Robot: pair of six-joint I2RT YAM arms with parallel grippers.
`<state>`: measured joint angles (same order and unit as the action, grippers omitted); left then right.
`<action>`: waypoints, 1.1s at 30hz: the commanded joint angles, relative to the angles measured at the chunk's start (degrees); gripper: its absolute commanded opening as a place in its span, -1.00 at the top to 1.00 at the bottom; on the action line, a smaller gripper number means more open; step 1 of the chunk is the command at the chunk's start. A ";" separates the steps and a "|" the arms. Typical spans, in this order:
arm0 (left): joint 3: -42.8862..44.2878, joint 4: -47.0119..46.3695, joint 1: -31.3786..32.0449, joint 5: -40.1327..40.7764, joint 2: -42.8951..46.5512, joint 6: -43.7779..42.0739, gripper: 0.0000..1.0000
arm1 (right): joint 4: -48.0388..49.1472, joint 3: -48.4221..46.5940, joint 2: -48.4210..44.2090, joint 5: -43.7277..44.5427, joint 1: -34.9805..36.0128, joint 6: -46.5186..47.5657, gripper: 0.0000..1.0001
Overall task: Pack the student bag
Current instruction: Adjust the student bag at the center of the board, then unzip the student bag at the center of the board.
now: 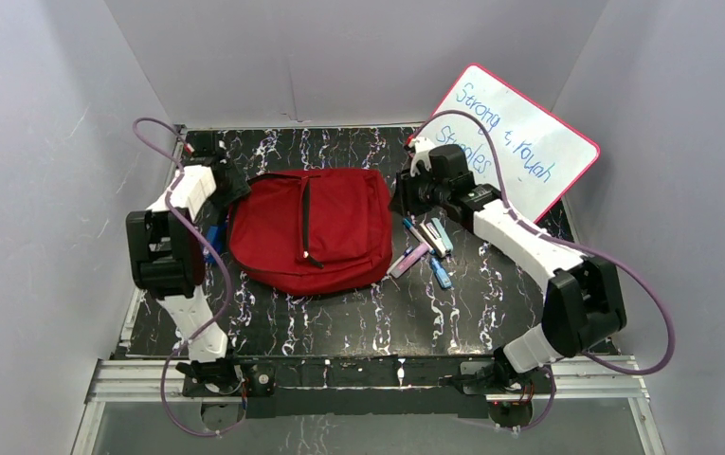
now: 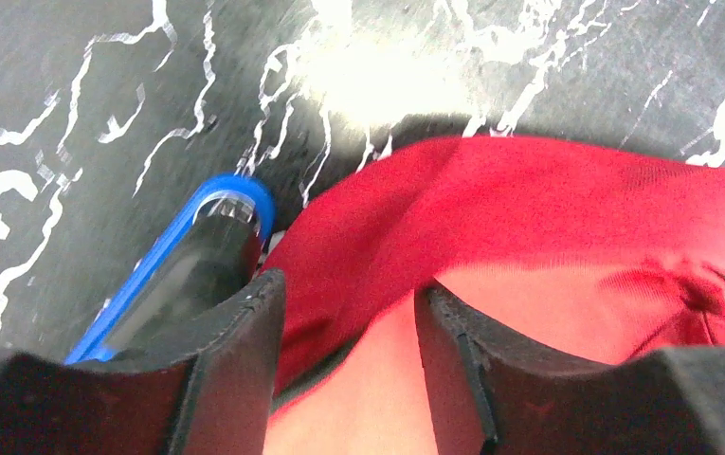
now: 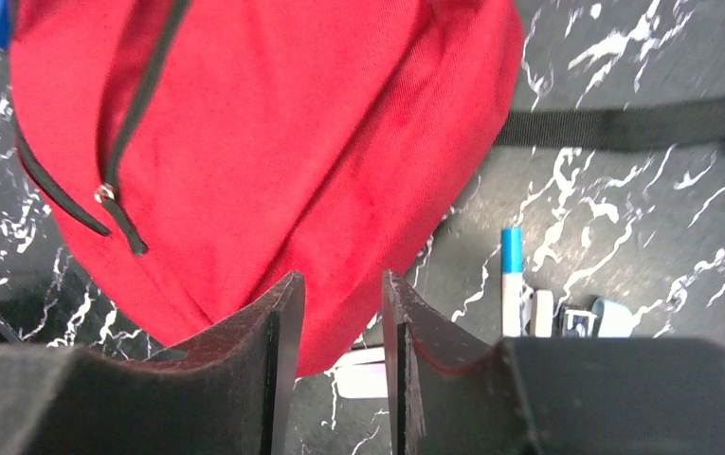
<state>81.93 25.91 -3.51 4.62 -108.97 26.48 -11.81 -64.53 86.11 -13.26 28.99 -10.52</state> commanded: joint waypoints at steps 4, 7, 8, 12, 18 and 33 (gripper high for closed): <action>-13.64 -0.31 0.47 -3.36 20.55 9.65 -0.05 | -0.63 -6.11 -3.40 -6.05 1.55 3.08 0.11; -19.58 -0.95 5.77 -4.05 26.02 13.94 -0.06 | -2.98 -9.05 -1.57 -5.21 7.30 5.13 0.08; -21.20 -1.34 9.09 -3.47 27.56 15.44 -0.06 | -3.80 -10.11 -0.50 -4.92 9.63 5.71 0.07; -28.03 -3.65 15.96 -2.95 31.46 23.00 -0.06 | -5.79 -13.03 4.82 -2.86 17.15 3.84 0.03; -38.12 -4.67 17.17 -1.27 36.30 30.87 -0.02 | -4.25 -12.61 10.27 0.77 24.21 -2.16 -0.06; -45.05 -6.78 17.28 -1.68 37.42 31.48 0.14 | -2.76 -13.42 20.38 0.88 26.15 -2.53 -0.24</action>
<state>37.82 19.29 13.89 2.15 -72.47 57.89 -16.60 -75.66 106.65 -12.91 54.94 -12.36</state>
